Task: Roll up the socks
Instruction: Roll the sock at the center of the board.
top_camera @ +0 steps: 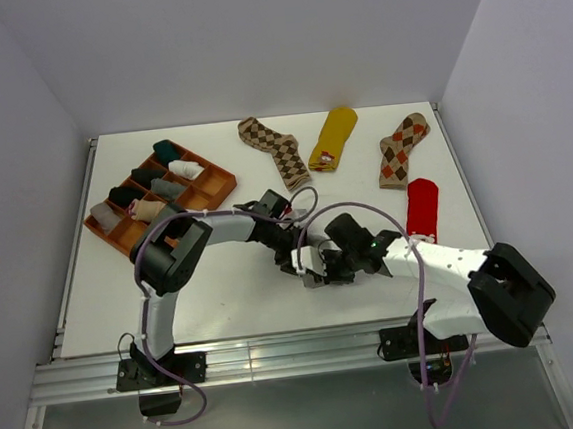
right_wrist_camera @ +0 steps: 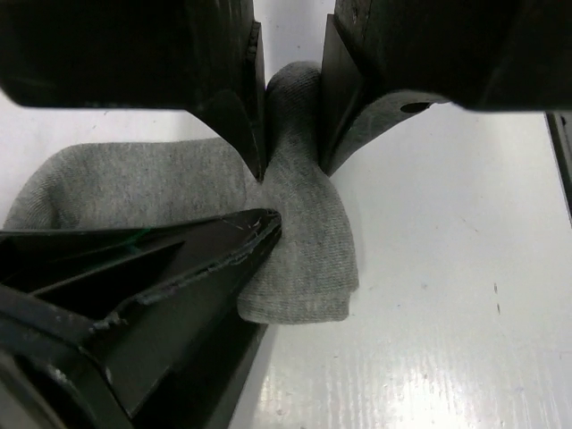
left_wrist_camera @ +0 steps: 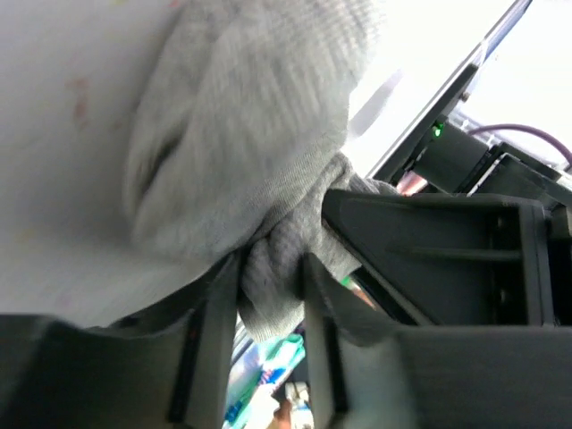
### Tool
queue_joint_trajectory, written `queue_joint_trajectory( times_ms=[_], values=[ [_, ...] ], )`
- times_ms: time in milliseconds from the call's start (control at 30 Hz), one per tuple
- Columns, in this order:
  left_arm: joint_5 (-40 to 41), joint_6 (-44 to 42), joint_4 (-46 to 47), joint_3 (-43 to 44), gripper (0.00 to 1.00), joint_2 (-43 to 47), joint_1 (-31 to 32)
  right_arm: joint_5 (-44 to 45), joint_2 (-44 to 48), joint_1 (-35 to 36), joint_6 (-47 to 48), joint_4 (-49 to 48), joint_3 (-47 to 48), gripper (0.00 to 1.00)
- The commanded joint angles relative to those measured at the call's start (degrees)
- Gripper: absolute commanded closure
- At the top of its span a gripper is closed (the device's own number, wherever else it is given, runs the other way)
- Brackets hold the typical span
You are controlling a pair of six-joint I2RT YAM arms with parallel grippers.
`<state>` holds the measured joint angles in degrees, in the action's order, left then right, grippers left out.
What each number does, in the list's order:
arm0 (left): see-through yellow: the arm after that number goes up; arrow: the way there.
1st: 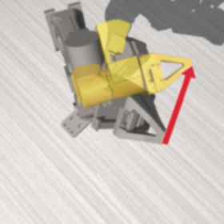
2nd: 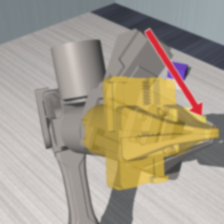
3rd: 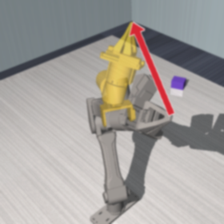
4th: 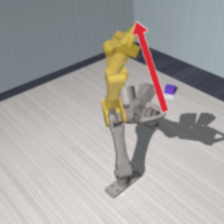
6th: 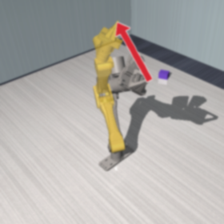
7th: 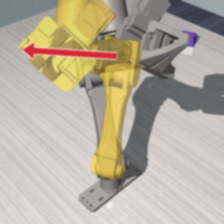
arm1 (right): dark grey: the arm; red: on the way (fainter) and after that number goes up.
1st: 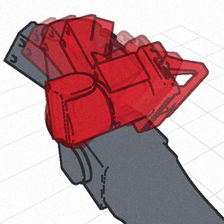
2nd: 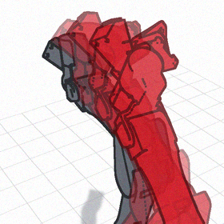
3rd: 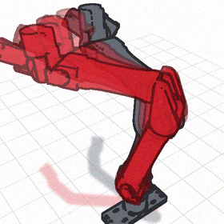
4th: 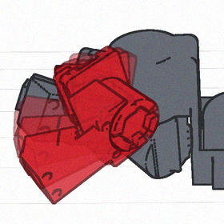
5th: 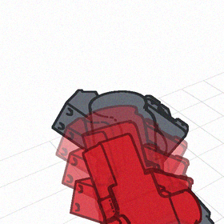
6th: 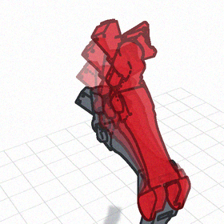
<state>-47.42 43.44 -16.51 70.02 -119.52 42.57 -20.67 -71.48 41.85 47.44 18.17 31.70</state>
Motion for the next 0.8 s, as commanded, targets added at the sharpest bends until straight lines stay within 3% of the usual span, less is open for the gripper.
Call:
queue_joint_trajectory(
  times_ms=[0, 300, 433, 767],
  values=[
    [9.18, -0.11, 5.43, -3.65, 0.57, 4.9, -1.26, -5.69, -3.65, -3.17, 0.19, 8.36, 3.53, 0.81],
    [17.96, 5.16, 20.46, -11.56, 0.48, 14.22, -1.87, -12.46, -18.24, -10.2, 5.38, 24.44, 14.52, 0.82],
    [23.32, 8.32, 28.97, -19.28, 0.45, 20.63, -3.1, -15.89, -24.04, -12.84, 8.01, 32.44, 20.57, 0.82],
    [33.6, 5.09, 39.37, -33.54, 0.41, 33.99, -2.67, -18.27, -39.16, -17.23, 9.08, 44.13, 33.77, 0.82]
  ],
)
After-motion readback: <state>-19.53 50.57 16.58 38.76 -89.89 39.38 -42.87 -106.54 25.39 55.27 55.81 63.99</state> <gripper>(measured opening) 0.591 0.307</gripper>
